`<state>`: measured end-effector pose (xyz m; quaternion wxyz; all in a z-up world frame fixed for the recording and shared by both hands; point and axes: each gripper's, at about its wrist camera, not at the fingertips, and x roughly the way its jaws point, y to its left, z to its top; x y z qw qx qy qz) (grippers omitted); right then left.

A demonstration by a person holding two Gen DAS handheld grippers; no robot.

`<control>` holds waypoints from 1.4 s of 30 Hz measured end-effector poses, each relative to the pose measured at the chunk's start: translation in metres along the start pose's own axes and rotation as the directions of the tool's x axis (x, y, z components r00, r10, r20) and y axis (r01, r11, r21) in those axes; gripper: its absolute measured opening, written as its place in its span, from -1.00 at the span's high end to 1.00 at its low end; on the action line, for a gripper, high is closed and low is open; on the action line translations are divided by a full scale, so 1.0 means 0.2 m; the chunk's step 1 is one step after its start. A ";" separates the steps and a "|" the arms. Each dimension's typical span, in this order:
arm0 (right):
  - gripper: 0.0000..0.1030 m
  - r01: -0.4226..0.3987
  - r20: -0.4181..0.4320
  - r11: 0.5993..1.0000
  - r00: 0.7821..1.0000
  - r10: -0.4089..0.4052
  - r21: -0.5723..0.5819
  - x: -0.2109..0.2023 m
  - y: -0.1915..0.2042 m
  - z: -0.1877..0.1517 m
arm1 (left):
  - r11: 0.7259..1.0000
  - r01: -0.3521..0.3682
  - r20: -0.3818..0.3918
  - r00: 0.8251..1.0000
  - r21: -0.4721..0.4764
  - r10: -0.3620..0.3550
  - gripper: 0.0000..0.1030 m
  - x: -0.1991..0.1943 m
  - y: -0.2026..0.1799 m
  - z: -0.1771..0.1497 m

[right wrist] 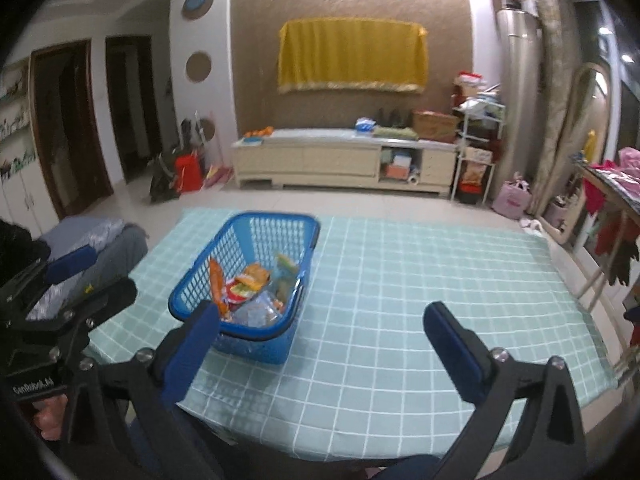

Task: Organize snacks

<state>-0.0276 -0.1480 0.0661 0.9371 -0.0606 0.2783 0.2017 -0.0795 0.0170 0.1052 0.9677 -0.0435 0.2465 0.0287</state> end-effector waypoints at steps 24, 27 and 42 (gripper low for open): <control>-1.00 0.019 0.103 1.000 0.994 -0.020 0.008 -0.30 -0.01 -0.03 | 0.999 -0.010 0.029 1.000 0.044 0.009 -1.00 -0.16 -0.12 0.02; -1.00 0.014 0.099 1.000 0.995 -0.015 0.010 -0.30 -0.01 -0.04 | 0.999 -0.014 0.026 1.000 0.038 0.013 -1.00 -0.16 -0.12 0.02; -1.00 0.014 0.078 1.000 0.997 -0.015 0.015 -0.30 -0.02 -0.04 | 1.000 -0.002 0.016 1.000 0.027 0.002 -1.00 -0.18 -0.13 0.03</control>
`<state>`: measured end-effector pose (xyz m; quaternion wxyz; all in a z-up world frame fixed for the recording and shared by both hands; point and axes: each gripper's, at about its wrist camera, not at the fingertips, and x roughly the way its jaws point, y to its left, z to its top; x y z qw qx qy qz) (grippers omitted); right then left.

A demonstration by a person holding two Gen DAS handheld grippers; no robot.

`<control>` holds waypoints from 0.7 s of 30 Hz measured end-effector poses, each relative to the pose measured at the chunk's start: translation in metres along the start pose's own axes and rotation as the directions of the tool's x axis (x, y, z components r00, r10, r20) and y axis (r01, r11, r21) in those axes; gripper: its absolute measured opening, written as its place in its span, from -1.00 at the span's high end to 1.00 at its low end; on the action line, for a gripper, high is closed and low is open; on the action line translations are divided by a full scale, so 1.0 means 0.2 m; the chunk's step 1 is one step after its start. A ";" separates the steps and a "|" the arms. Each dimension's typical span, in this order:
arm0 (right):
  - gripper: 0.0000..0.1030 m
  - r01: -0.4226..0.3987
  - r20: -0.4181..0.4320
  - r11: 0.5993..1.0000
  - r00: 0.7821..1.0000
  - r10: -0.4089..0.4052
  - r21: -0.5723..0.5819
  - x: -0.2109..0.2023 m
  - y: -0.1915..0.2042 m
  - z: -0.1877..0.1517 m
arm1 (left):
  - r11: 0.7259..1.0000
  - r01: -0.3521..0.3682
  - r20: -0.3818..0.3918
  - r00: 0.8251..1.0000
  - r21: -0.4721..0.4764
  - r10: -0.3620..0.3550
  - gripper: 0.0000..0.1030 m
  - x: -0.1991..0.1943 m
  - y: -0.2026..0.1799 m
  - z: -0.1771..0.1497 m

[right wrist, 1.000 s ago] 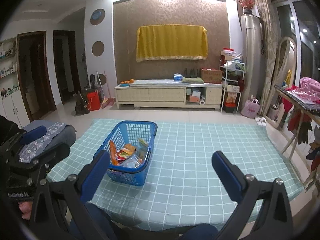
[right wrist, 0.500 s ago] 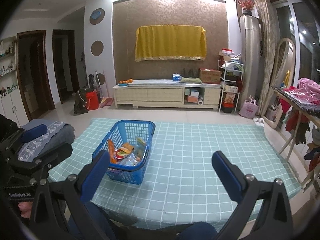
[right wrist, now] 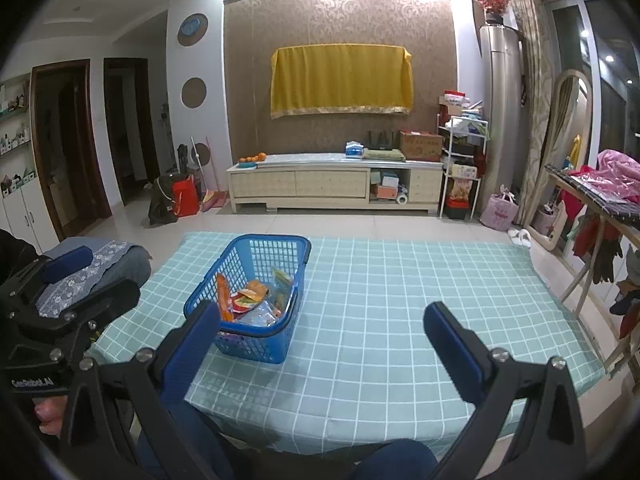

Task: Organize snacks

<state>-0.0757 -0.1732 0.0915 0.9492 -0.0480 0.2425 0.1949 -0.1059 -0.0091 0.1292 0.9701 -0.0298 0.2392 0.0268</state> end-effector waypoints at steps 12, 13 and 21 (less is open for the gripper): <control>-1.00 -0.008 -0.004 1.000 1.000 0.008 0.004 0.00 0.00 0.00 | 1.000 0.003 -0.005 1.000 -0.003 -0.003 -1.00 0.00 0.00 0.00; -1.00 -0.006 -0.003 1.000 1.000 0.006 0.002 0.00 0.00 0.00 | 1.000 0.003 -0.005 1.000 -0.003 -0.003 -1.00 0.00 0.00 0.00; -1.00 -0.003 -0.006 1.000 1.000 0.003 0.000 0.00 0.00 0.00 | 1.000 0.009 -0.012 1.000 -0.022 -0.010 -1.00 -0.01 0.01 0.00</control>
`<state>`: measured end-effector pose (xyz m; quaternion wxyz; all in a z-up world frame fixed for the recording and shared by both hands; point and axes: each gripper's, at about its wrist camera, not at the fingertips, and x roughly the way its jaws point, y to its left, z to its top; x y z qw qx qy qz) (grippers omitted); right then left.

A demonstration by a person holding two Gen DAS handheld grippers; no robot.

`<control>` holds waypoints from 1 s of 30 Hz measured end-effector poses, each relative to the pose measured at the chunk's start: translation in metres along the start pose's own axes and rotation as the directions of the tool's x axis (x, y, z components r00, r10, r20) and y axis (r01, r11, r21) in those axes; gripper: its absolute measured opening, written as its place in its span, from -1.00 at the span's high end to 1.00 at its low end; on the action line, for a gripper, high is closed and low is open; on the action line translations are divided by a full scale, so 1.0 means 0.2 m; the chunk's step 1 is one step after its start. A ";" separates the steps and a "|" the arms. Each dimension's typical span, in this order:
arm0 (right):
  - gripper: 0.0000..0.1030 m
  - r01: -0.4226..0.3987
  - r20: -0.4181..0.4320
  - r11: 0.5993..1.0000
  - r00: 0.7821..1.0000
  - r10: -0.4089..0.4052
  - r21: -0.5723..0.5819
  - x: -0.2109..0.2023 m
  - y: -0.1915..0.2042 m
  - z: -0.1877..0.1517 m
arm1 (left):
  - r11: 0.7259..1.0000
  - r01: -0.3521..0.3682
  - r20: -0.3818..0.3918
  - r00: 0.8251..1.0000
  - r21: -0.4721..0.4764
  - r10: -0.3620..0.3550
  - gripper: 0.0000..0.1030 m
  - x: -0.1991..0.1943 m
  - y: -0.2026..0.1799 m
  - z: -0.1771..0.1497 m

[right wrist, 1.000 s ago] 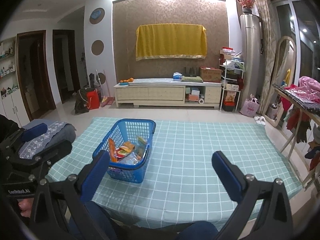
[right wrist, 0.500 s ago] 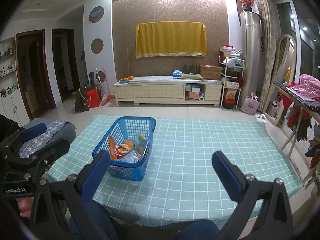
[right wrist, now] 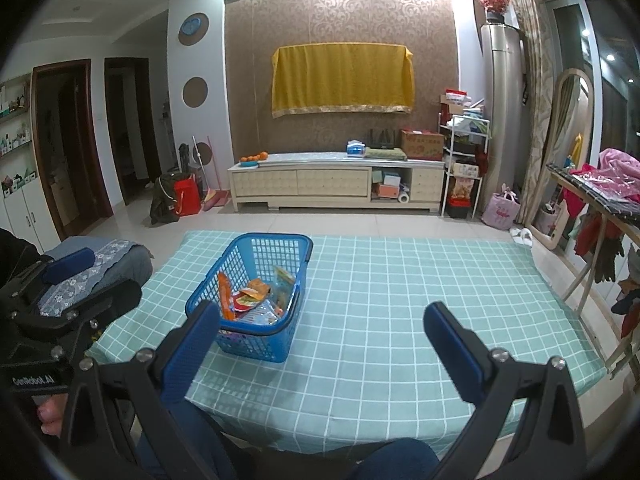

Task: Organize snacks

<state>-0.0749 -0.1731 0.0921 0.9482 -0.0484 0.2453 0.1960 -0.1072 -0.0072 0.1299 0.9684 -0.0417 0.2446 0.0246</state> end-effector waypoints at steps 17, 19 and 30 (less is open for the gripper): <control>-1.00 0.006 -0.008 1.000 1.000 -0.006 0.001 0.00 -0.01 0.00 | 1.000 0.014 -0.023 1.000 -0.009 -0.014 -1.00 0.01 0.02 0.00; -1.00 0.007 -0.007 1.000 1.000 -0.007 -0.003 0.00 -0.01 0.00 | 1.000 0.018 -0.023 1.000 -0.010 -0.018 -1.00 0.01 0.02 0.00; -1.00 0.005 -0.007 1.000 1.000 -0.005 0.001 0.00 -0.02 0.00 | 1.000 0.018 -0.025 1.000 -0.013 -0.019 -1.00 0.02 0.01 0.00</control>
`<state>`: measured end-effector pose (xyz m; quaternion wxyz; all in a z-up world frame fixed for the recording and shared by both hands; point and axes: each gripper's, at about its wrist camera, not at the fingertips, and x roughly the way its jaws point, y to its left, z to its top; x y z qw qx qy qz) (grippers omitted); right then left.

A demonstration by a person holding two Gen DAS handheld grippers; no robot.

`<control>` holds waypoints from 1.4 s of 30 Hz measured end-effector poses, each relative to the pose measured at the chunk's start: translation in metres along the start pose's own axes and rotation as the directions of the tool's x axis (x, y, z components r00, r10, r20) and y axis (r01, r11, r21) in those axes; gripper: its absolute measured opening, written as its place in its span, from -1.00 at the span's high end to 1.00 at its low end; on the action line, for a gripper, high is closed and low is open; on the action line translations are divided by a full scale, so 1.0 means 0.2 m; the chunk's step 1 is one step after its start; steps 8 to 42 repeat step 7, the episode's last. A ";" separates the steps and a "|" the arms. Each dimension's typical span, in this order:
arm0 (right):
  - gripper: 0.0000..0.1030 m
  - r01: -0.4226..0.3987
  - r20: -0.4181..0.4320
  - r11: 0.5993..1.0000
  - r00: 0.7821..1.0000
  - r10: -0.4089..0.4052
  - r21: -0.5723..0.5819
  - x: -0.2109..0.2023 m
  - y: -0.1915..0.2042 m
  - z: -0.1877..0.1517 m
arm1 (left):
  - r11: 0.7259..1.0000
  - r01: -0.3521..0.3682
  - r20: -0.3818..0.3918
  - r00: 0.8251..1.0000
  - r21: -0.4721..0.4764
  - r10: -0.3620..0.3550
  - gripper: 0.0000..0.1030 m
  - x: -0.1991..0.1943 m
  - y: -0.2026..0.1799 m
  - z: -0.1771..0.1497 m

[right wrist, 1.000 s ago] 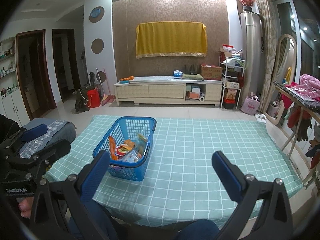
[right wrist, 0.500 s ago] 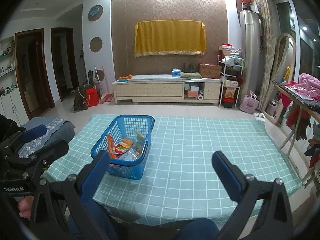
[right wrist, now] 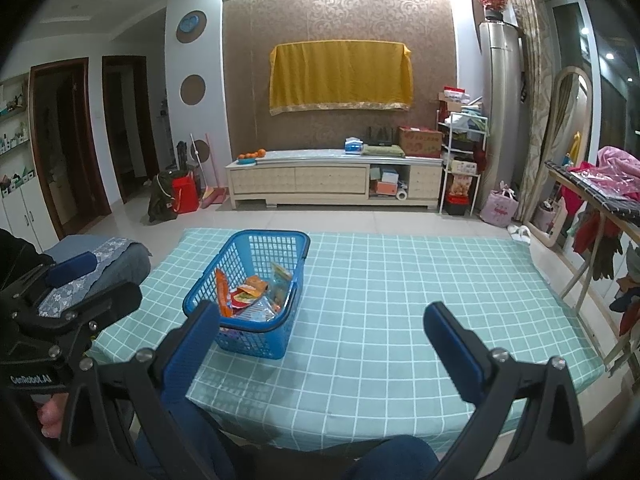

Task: Organize snacks

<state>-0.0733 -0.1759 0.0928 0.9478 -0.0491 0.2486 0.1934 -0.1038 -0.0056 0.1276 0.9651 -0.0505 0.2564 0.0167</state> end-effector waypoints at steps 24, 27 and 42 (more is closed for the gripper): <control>-1.00 -0.003 0.000 1.000 1.000 0.003 0.006 0.00 -0.01 0.00 | 1.000 -0.001 -0.008 1.000 0.000 0.001 -1.00 0.01 0.00 -0.01; -1.00 -0.003 0.000 1.000 1.000 0.003 0.006 0.00 -0.01 0.00 | 1.000 -0.001 -0.008 1.000 0.000 0.001 -1.00 0.01 0.00 -0.01; -1.00 -0.003 0.000 1.000 1.000 0.003 0.006 0.00 -0.01 0.00 | 1.000 -0.001 -0.008 1.000 0.000 0.001 -1.00 0.01 0.00 -0.01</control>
